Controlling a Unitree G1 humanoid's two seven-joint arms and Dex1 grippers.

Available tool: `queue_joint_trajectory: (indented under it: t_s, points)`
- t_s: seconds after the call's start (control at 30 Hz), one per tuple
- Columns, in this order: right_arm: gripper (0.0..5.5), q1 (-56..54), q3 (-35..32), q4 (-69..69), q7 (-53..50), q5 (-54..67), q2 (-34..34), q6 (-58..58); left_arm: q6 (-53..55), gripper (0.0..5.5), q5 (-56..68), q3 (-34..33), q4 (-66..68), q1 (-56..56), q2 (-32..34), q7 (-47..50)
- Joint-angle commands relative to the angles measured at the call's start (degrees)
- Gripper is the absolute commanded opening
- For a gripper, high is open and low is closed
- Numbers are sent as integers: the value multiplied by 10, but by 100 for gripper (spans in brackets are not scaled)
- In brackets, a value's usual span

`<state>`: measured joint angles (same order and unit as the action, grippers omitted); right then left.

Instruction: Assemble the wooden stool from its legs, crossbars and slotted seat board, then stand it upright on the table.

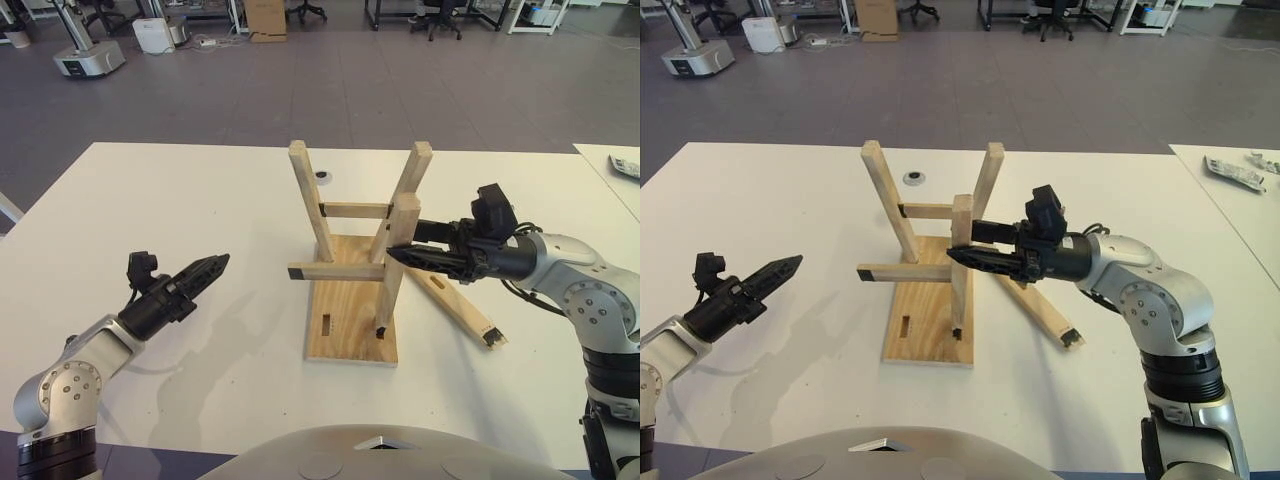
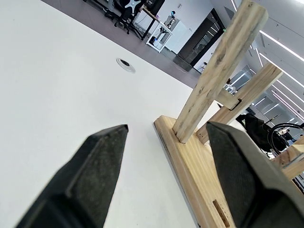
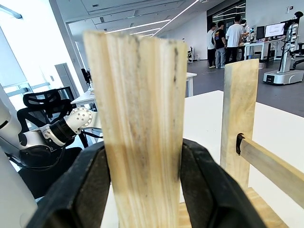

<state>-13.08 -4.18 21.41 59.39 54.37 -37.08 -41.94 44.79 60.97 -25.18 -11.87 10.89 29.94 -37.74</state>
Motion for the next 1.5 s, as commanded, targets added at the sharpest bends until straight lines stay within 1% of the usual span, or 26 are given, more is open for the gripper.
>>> queue_joint_trajectory:
  t_s: [0.03, 0.23, 0.37, 0.47, 0.57, 0.77, 0.97, 1.13, 1.3, 1.4, 1.5]
  points:
    - [205, 3, 19, -1, 12, -25, -9, 5, 6, 304, -2, -1, 5, -4, 2, 3]
    - [205, 0, 60, -31, 35, -86, -13, 48, 1, 304, -10, 12, 0, 1, -20, 15]
    - [205, -4, 57, -66, 60, -94, -14, 86, 2, 304, -9, 15, -7, 3, -27, 20]
    - [205, 42, 51, -58, 70, -89, -17, 103, 2, 304, -7, 14, -16, 13, -35, 26]
    - [205, 75, 64, -39, 77, -91, -19, 111, 5, 304, 9, 5, -21, 10, -46, 43]
    - [205, 143, 74, -32, 96, -123, -54, 153, 9, 304, 7, 6, -31, 15, -42, 45]
    - [205, 199, 78, -56, 108, -133, -85, 186, 14, 304, 8, 6, -30, 5, -37, 46]
    - [205, 209, 102, -89, 123, -152, -99, 204, 18, 304, 7, 8, -30, -1, -38, 47]
    - [205, 201, 146, -126, 130, -198, -106, 234, 18, 304, 4, 12, -31, -3, -39, 46]
    - [205, 192, 154, -131, 99, -219, -106, 243, 17, 304, 5, 13, -39, 6, -43, 48]
    - [205, 162, 157, -138, 58, -227, -110, 226, 13, 304, 4, 16, -49, 21, -54, 52]
